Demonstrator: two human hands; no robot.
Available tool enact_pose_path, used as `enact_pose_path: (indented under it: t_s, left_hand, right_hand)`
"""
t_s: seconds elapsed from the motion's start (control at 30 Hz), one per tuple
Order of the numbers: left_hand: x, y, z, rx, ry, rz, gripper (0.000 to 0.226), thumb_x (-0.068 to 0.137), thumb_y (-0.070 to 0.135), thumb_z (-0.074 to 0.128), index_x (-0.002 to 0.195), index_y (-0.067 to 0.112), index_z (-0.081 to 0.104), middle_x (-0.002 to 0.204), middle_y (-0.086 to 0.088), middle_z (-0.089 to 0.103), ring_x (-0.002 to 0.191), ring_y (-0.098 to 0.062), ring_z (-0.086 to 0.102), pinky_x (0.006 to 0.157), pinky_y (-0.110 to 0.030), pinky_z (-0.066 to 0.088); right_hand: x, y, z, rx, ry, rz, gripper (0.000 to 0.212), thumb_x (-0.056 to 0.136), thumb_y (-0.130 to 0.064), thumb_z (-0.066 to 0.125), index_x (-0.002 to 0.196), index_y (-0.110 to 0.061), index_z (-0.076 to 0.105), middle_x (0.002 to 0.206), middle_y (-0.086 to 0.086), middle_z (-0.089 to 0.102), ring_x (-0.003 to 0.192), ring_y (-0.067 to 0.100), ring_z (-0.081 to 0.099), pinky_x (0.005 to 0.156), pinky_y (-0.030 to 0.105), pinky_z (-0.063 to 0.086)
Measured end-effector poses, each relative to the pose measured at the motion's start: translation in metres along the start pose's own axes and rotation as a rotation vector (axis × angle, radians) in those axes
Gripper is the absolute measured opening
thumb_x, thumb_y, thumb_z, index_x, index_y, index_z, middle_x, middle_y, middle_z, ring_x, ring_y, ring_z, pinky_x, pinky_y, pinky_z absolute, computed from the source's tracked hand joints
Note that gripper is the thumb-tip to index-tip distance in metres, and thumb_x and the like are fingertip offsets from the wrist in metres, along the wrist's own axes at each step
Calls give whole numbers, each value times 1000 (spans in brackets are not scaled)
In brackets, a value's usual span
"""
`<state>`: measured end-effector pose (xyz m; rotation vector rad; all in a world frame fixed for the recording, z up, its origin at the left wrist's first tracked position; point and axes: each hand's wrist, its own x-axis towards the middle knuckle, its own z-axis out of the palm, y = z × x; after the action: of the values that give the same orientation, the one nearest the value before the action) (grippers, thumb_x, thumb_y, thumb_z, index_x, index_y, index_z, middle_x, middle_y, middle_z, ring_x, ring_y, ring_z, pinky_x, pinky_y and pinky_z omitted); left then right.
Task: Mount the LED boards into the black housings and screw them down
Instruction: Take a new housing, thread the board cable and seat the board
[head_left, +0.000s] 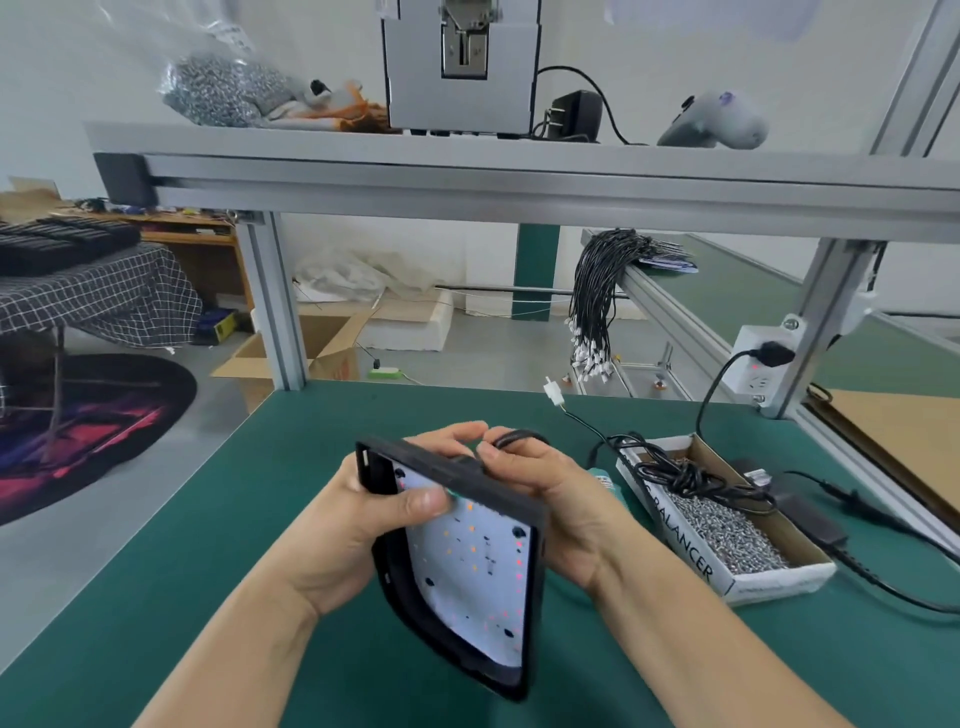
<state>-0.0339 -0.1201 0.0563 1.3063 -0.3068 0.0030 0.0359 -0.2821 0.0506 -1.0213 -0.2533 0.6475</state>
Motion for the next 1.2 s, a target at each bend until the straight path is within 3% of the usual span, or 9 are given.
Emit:
enact_pose_path:
  t_s: [0.07, 0.2, 0.4, 0.63, 0.8, 0.9, 1.0, 1.1, 1.2]
  left_hand:
    - [3, 2, 0, -15, 12, 22, 59, 53, 34, 91, 101, 5, 73, 122, -12, 66, 114, -28, 62, 87, -28, 52]
    - [3, 4, 6, 0, -62, 35, 50, 52, 35, 91, 93, 11, 76, 105, -11, 72, 101, -27, 68, 86, -29, 53]
    - [-3, 11, 4, 69, -84, -1, 58, 42, 39, 94, 86, 5, 75, 89, -13, 70, 79, -23, 67, 69, -26, 53]
    - [-6, 0, 4, 208, -4, 64, 34, 49, 31, 89, 70, 11, 72, 101, -11, 72, 97, -19, 67, 79, -21, 51]
    - [-11, -10, -1, 167, 182, 134, 55, 47, 49, 90, 90, 17, 76, 122, -1, 66, 122, -12, 56, 90, -23, 48]
    - [-11, -11, 1, 149, 125, 72, 67, 48, 50, 90, 109, 26, 73, 119, -1, 69, 116, -10, 60, 89, -15, 47]
    - [-9, -8, 3, 145, 64, 18, 65, 49, 49, 90, 109, 31, 73, 113, 0, 72, 112, -6, 62, 85, -11, 47]
    - [-11, -6, 4, 165, 53, 12, 65, 50, 51, 89, 110, 31, 72, 107, 2, 73, 105, -6, 65, 83, -11, 47]
    - [-12, -5, 7, 174, -70, 32, 67, 61, 44, 85, 122, 27, 65, 114, 4, 70, 110, -11, 63, 87, -17, 48]
  right_hand:
    - [-3, -2, 4, 73, -14, 16, 14, 80, -25, 64, 79, -12, 67, 75, 7, 63, 67, 19, 61, 75, 28, 46]
    - [-1, 1, 12, 1, 167, -87, 25, 85, -32, 61, 70, -13, 65, 54, -1, 53, 43, 7, 47, 47, 16, 41]
    - [1, -4, 15, -101, 329, -135, 29, 93, -22, 59, 68, -8, 63, 45, -4, 47, 36, 6, 41, 40, 14, 35]
    - [-1, -13, 7, 75, 280, -113, 25, 94, -26, 56, 76, -9, 60, 49, -5, 46, 41, 5, 38, 40, 15, 36]
    - [-12, -5, 2, -239, 188, -14, 20, 87, -28, 65, 73, -17, 55, 60, -8, 58, 46, 3, 48, 48, 15, 39]
    - [-15, -8, 5, -164, 176, 20, 22, 92, -26, 59, 73, -16, 57, 59, -5, 58, 45, 5, 49, 47, 16, 41]
    - [-17, -10, 9, -139, 171, 8, 28, 93, -28, 57, 68, -17, 52, 54, -5, 52, 43, 7, 44, 44, 17, 39]
    - [-19, -6, 13, -277, 200, -13, 36, 93, -34, 57, 63, -19, 43, 49, -8, 42, 41, 8, 33, 41, 16, 28]
    - [-20, 0, 16, -244, 213, -17, 39, 96, -28, 53, 58, -21, 48, 50, -8, 37, 45, 9, 26, 43, 21, 22]
